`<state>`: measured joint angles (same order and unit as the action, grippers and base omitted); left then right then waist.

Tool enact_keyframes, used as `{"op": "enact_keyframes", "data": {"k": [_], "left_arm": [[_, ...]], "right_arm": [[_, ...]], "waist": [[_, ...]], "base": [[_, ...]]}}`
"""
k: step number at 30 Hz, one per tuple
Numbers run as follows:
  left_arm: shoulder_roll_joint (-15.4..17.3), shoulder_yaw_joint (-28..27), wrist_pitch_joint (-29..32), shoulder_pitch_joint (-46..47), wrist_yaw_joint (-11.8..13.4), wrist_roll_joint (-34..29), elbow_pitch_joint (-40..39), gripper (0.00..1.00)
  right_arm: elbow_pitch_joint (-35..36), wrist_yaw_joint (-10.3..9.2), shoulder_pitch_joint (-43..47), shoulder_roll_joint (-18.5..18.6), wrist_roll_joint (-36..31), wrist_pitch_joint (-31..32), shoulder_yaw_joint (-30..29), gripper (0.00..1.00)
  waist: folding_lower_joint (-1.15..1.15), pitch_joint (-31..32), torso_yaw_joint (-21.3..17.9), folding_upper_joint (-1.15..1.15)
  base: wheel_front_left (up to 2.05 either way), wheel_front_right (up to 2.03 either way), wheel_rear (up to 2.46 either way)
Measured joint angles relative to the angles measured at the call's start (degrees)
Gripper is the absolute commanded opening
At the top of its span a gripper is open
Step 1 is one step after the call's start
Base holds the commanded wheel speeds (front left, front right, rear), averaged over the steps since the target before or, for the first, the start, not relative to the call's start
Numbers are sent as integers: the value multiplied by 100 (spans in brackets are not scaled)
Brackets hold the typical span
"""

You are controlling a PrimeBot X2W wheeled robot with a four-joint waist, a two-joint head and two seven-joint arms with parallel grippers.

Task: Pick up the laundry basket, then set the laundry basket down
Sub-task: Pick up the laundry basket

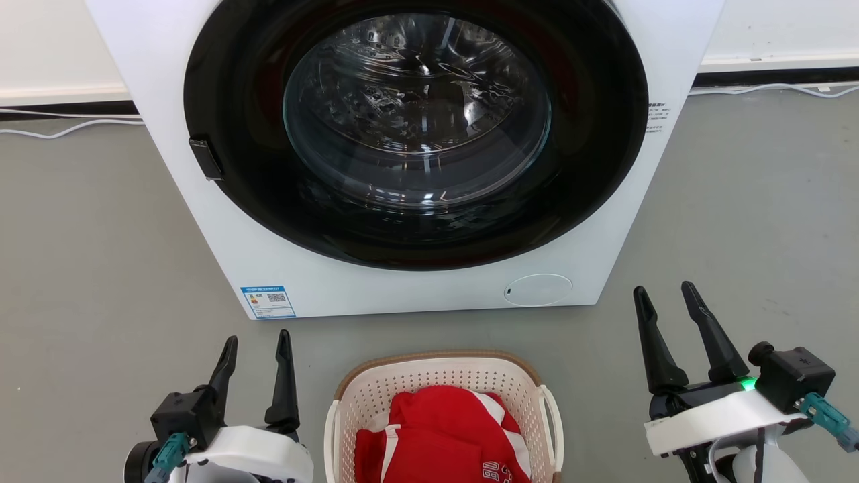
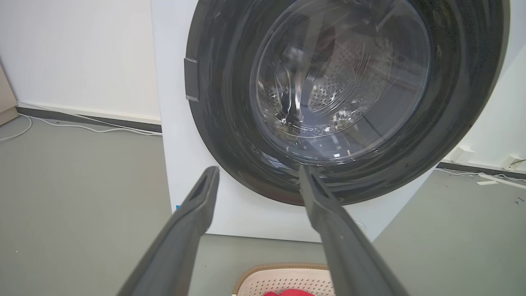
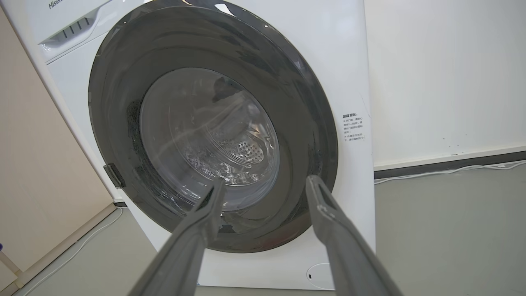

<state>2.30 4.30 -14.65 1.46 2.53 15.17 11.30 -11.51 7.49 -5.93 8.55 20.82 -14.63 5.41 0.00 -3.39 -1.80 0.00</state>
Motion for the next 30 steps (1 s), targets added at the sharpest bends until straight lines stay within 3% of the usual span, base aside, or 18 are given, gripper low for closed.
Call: {"op": "enact_keyframes", "data": {"k": [30], "left_arm": [[1, 41, 0, 129, 5, 11, 84, 100]], "right_arm": [[-66, 0, -29, -3, -15, 0, -27, 100]], "waist": [[0, -344, -5, 0]], "base": [[0, 0, 0]]}}
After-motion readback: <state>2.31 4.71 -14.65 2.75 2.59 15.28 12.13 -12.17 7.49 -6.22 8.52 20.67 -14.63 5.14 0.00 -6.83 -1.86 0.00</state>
